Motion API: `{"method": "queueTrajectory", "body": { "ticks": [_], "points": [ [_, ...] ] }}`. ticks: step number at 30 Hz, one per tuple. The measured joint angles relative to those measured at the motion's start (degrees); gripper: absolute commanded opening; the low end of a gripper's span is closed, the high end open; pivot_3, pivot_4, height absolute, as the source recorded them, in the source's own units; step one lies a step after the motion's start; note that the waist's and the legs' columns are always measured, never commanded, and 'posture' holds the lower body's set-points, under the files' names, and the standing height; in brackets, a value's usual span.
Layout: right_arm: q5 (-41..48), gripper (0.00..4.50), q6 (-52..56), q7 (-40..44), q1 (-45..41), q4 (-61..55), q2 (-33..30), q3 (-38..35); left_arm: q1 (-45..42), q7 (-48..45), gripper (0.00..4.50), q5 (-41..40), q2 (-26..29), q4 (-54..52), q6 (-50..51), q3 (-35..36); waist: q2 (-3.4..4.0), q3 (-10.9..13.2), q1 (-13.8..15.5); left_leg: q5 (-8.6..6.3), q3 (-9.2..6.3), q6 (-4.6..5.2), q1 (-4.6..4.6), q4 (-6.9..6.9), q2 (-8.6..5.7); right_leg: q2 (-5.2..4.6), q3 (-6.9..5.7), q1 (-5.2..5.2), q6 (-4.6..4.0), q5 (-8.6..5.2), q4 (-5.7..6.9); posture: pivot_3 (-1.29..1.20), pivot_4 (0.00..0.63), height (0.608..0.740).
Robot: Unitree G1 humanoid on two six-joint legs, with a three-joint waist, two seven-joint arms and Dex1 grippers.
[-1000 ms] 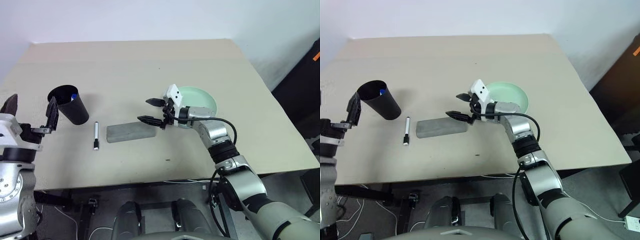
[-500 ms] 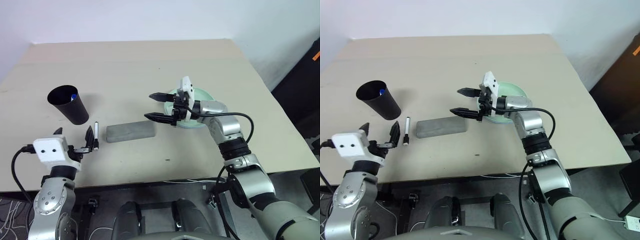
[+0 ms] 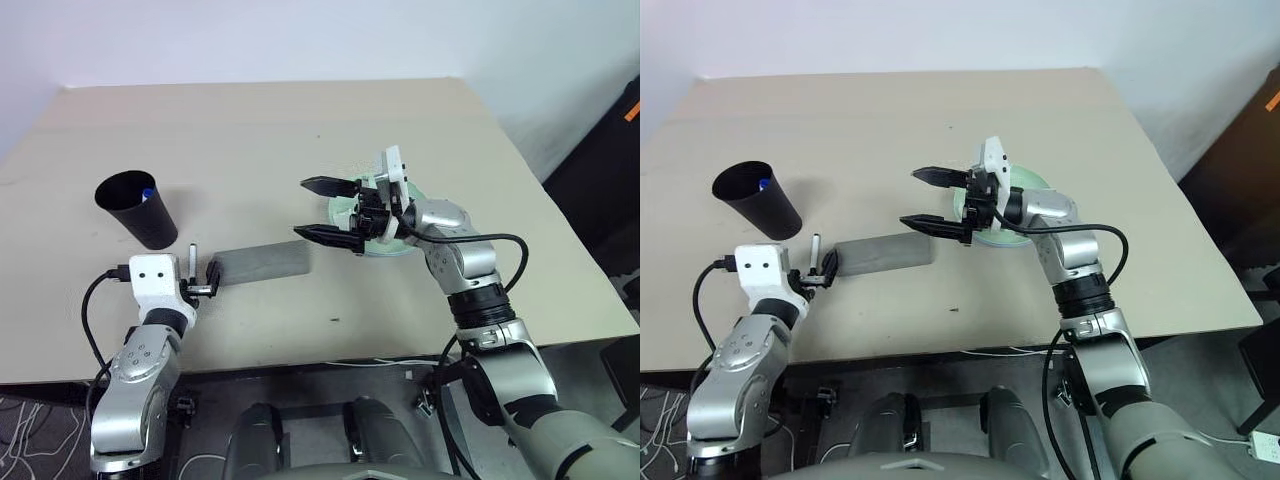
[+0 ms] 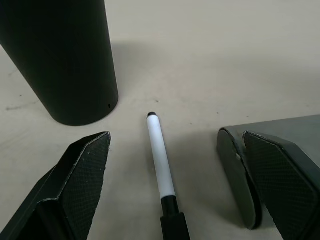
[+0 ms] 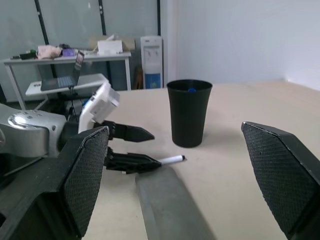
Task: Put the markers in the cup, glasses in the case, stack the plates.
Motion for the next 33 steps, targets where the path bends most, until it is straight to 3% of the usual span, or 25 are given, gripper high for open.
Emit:
{"method": "queueTrajectory", "body": {
  "ticks": [12,17,27,33],
  "points": [
    [3.55,4.50,-3.44,-2.81,0.98,-2.45,1.64,-3.06,-6.68,2.35,4.44,0.40,0.51,-4.14,18.43,0.94,0.00,0.00,0.00,0.00,-0.02,0.00,0.25,0.00,-0.02,0.00,0.01,0.24,0.08,0.05,0.01,0.00,0.150,0.726],
    [6.62,4.50,-3.34,-1.99,2.59,-5.47,1.80,-3.50,-9.04,4.25,4.44,0.56,0.25,-5.38,25.91,1.75,0.01,0.00,-0.25,-0.01,-0.03,-0.02,0.80,-0.09,-0.02,0.01,0.04,0.66,-0.02,-0.01,0.01,0.00,0.150,0.726],
    [5.58,4.50,-4.80,-2.14,4.09,-5.53,1.86,-1.82,-11.00,5.61,4.44,0.71,-0.02,-7.35,34.55,3.87,0.05,-0.03,-1.65,-0.02,-0.08,-0.03,1.05,-0.20,-0.11,-0.01,0.18,0.81,-0.06,0.00,0.01,0.00,0.150,0.726],
    [5.37,4.50,-5.37,-2.81,4.08,-5.51,1.88,-1.88,-11.22,6.80,4.44,2.32,0.05,-7.40,35.35,4.94,0.03,-0.03,-1.68,-0.01,-0.52,-0.03,1.59,-0.91,-0.86,0.00,0.75,0.88,-0.06,0.00,-0.04,0.00,0.150,0.726]
  ]
}}
